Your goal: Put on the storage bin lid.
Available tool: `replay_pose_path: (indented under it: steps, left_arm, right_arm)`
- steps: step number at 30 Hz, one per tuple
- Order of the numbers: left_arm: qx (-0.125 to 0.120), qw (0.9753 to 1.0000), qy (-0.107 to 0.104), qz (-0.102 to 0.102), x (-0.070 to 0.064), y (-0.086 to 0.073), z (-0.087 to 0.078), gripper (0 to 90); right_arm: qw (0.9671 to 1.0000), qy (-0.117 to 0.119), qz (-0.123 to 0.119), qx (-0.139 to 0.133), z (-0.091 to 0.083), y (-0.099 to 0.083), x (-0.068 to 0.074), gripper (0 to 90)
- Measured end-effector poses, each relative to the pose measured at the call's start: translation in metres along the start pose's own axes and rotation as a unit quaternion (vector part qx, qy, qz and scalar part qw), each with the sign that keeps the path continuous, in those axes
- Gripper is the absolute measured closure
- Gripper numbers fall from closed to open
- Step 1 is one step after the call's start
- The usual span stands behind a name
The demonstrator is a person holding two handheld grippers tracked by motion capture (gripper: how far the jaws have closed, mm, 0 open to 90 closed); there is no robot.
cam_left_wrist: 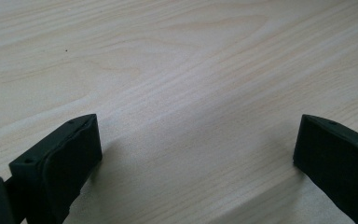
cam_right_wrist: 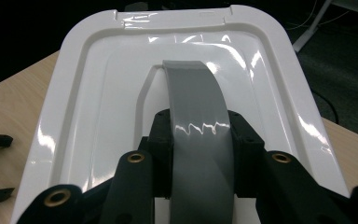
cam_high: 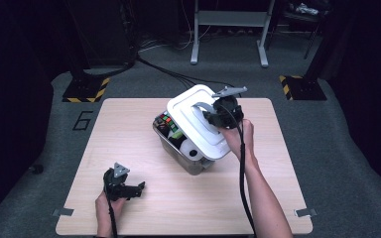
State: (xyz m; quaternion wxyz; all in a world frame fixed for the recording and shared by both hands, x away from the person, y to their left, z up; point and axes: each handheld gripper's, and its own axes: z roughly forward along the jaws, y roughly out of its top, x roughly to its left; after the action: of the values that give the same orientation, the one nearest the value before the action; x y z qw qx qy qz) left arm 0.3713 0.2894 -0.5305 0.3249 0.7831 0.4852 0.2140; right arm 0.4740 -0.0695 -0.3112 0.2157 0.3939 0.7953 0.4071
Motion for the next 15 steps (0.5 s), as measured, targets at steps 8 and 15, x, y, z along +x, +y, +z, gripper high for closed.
replay_pose_path:
  steps: [8,15]
  left_arm:
    - [0.001,1.0000,-0.002,-0.002,0.000,0.000,0.000,1.0]
    - [0.001,1.0000,-0.001,-0.002,0.000,0.000,0.000,0.9]
  right_arm:
    - [0.9999,0.015,-0.007,0.005,0.013,0.003,0.017,66.8]
    - [0.9996,0.019,-0.009,0.018,0.029,0.004,0.025,66.8]
